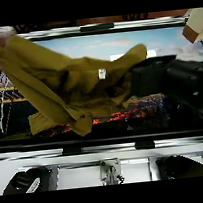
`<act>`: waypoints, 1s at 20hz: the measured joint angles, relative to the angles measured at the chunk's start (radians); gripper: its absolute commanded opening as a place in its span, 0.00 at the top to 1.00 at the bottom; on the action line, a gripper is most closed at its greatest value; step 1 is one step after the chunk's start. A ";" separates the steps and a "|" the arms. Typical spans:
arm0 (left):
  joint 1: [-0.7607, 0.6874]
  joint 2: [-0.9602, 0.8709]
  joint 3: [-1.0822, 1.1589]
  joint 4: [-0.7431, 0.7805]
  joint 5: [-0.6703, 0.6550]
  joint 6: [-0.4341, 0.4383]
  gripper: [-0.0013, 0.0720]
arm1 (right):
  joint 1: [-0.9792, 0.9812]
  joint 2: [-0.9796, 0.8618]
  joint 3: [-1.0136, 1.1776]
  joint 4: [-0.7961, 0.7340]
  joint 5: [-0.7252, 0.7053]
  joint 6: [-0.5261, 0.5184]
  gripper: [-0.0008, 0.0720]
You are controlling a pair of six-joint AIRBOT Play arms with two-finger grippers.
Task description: Fold the shirts.
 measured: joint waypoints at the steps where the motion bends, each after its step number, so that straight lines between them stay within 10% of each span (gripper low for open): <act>1: 0.000 0.002 -0.008 0.060 -0.054 -0.033 0.92 | 0.000 -0.025 0.005 0.021 0.055 -0.010 0.89; 11: 0.000 0.007 -0.356 0.373 -0.418 -0.323 0.88 | -0.003 -0.388 0.018 0.115 0.209 -0.113 0.89; 16: 0.000 0.005 -0.414 0.417 -0.443 -0.175 0.20 | -0.029 -0.446 0.020 0.142 0.159 -0.126 0.89; 20: 0.000 0.003 -0.425 0.528 -0.474 -0.077 0.13 | -0.063 -0.455 0.020 0.192 0.132 -0.138 0.89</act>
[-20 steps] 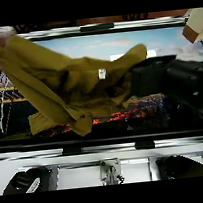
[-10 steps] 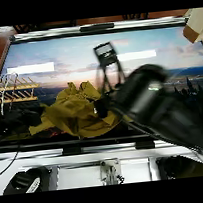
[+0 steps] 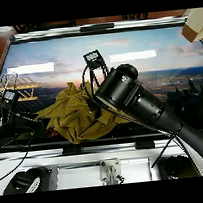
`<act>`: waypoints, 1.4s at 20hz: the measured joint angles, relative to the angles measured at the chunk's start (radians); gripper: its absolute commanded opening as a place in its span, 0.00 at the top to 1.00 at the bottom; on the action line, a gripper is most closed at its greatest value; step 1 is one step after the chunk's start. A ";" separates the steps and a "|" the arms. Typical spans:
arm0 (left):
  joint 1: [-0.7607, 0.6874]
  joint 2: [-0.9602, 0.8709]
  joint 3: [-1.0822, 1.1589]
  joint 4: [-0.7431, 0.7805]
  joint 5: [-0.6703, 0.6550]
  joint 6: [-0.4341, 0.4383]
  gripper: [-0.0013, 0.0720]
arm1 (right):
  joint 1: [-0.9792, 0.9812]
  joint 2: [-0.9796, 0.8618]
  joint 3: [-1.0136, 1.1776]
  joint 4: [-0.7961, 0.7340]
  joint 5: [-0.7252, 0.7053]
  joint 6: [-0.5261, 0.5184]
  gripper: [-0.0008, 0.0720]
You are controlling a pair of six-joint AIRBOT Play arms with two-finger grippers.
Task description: Fold the shirts.
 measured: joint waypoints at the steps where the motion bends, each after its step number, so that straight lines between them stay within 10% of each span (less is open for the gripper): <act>1: -0.002 -0.002 -0.001 0.009 -0.022 0.026 0.13 | -0.006 -0.001 0.000 0.008 -0.010 -0.002 0.89; 7: -0.004 -0.046 -0.042 -0.143 -0.087 0.166 0.17 | -0.016 -0.002 0.000 0.042 -0.068 -0.008 0.89; 11: 0.006 -0.088 -0.005 -0.198 -0.039 0.071 0.17 | -0.017 -0.002 0.000 0.053 -0.082 -0.009 0.89; 15: 0.117 -0.111 0.207 -0.009 -0.068 -0.066 0.16 | -0.017 -0.002 0.000 0.056 -0.088 -0.010 0.89; 22: 0.517 -0.225 0.270 0.282 -0.144 0.072 0.15 | -0.018 -0.002 0.000 0.108 -0.087 -0.032 0.89; 28: 0.687 -0.371 0.105 0.330 0.007 0.023 0.13 | -0.018 -0.002 0.000 0.145 -0.074 -0.089 0.89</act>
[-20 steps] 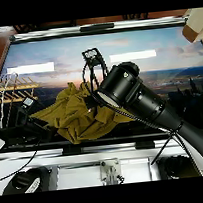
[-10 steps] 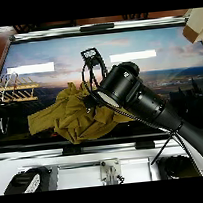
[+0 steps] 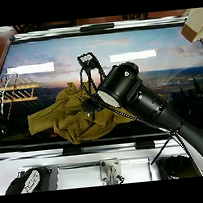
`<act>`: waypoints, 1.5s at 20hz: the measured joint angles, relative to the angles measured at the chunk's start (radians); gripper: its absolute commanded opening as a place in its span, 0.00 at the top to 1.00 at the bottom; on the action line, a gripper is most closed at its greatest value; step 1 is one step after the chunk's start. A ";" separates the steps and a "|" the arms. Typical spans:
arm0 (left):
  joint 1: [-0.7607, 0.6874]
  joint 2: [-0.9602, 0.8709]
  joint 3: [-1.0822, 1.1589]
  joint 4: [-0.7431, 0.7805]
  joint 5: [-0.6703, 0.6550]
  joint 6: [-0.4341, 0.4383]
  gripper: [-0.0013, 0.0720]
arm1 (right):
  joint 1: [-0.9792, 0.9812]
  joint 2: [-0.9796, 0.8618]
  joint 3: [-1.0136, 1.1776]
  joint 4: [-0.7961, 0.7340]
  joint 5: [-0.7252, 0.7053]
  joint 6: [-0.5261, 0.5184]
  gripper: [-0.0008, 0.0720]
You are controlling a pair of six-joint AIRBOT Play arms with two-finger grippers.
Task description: Fold the shirts.
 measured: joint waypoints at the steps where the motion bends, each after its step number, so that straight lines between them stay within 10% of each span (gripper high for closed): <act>1: 0.009 -0.027 -0.013 0.004 0.035 0.000 0.13 | 0.000 0.000 0.000 0.002 0.001 -0.011 0.89; 21: 0.191 -0.328 -0.043 0.017 0.253 0.119 0.14 | 0.000 0.000 0.000 0.006 0.020 -0.065 0.89; 30: 0.225 -0.382 -0.027 0.008 0.295 0.145 0.47 | 0.000 -0.008 0.000 0.006 0.023 -0.056 0.89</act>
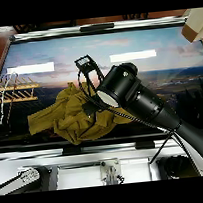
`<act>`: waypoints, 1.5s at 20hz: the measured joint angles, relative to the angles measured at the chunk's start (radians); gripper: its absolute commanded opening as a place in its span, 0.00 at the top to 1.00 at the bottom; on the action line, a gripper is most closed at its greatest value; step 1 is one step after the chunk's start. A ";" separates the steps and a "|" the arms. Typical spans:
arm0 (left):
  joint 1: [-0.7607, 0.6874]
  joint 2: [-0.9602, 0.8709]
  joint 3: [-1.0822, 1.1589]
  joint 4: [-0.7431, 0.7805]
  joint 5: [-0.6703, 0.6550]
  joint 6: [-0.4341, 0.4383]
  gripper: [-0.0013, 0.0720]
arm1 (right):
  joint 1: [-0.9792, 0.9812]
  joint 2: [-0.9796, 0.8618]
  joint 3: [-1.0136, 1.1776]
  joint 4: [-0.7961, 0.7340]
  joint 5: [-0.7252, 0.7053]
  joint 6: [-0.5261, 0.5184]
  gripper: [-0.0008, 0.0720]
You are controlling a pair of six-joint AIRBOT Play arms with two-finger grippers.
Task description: Fold the shirts.
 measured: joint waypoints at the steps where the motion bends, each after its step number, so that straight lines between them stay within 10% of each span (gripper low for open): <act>1: 0.001 -0.001 0.003 -0.005 0.002 0.001 0.54 | 0.000 -0.003 0.000 0.000 0.000 0.001 0.89; 14: 0.003 -0.053 0.013 -0.069 -0.014 0.069 0.62 | 0.000 -0.008 0.000 0.001 0.006 0.002 0.89; 17: 0.003 -0.055 0.013 -0.071 0.002 0.077 0.91 | 0.000 -0.008 0.000 0.002 0.007 0.002 0.89; 30: -0.029 -0.038 0.126 -0.088 -0.058 0.070 0.92 | 0.000 -0.008 0.000 0.000 0.006 0.002 0.89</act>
